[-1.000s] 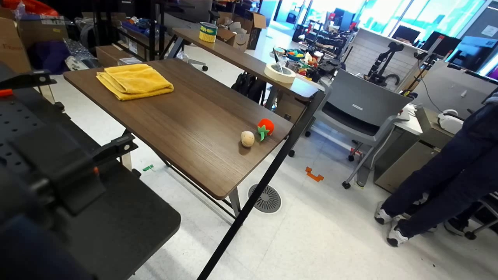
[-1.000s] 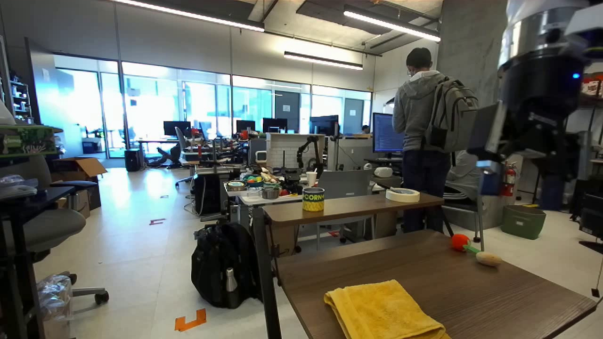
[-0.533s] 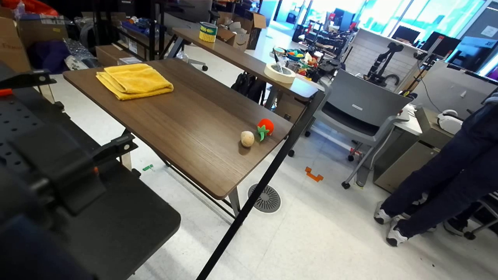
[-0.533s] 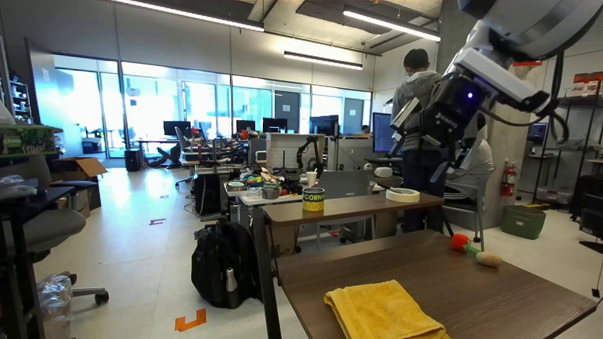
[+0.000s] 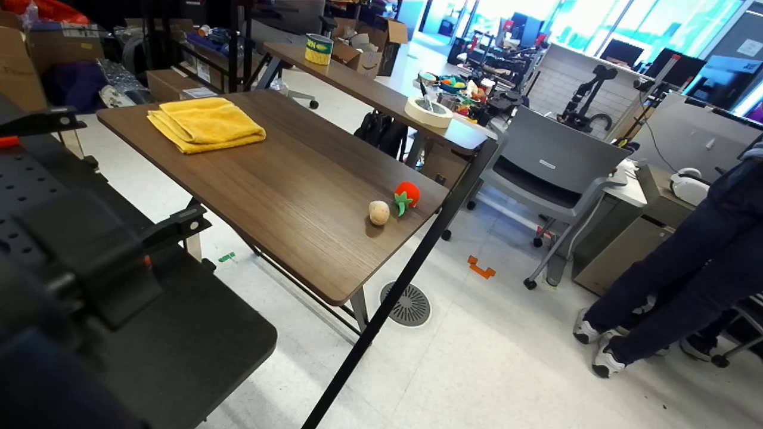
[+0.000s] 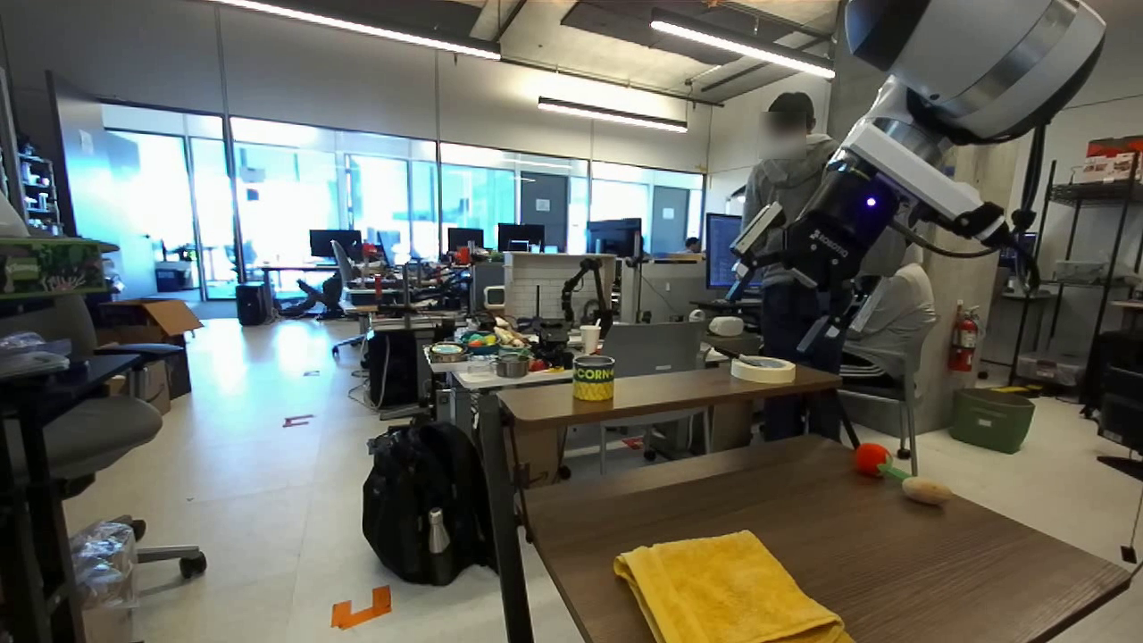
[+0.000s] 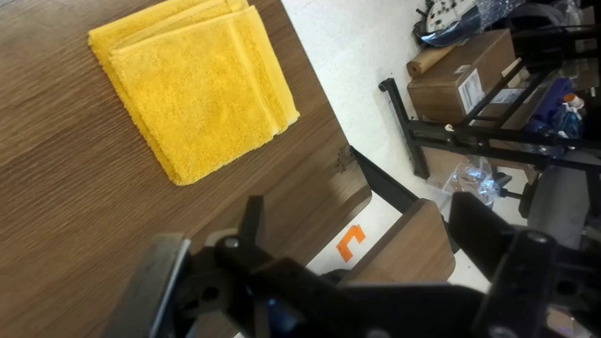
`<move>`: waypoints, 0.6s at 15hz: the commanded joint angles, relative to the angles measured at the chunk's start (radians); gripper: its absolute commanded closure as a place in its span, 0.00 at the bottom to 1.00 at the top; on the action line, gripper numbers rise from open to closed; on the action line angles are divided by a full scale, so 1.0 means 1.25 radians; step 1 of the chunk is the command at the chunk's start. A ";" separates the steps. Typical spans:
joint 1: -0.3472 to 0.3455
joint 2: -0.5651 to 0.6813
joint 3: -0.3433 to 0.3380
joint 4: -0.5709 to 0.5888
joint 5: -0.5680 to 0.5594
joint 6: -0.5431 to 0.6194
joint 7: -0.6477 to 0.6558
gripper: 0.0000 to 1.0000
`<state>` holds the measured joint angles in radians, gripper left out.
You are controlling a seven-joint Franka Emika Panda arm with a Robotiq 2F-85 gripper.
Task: Wipe the table with the towel
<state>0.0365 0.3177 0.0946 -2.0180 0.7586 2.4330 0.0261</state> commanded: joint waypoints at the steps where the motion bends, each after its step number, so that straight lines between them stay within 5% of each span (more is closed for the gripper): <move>1: 0.048 0.007 -0.031 0.005 -0.179 0.071 0.072 0.00; 4: 0.080 0.037 -0.032 0.020 -0.357 0.107 0.130 0.00; 9: 0.113 0.112 -0.021 0.059 -0.532 0.157 0.073 0.00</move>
<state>0.1654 0.3905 0.0733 -2.0010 0.1927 2.5920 0.1638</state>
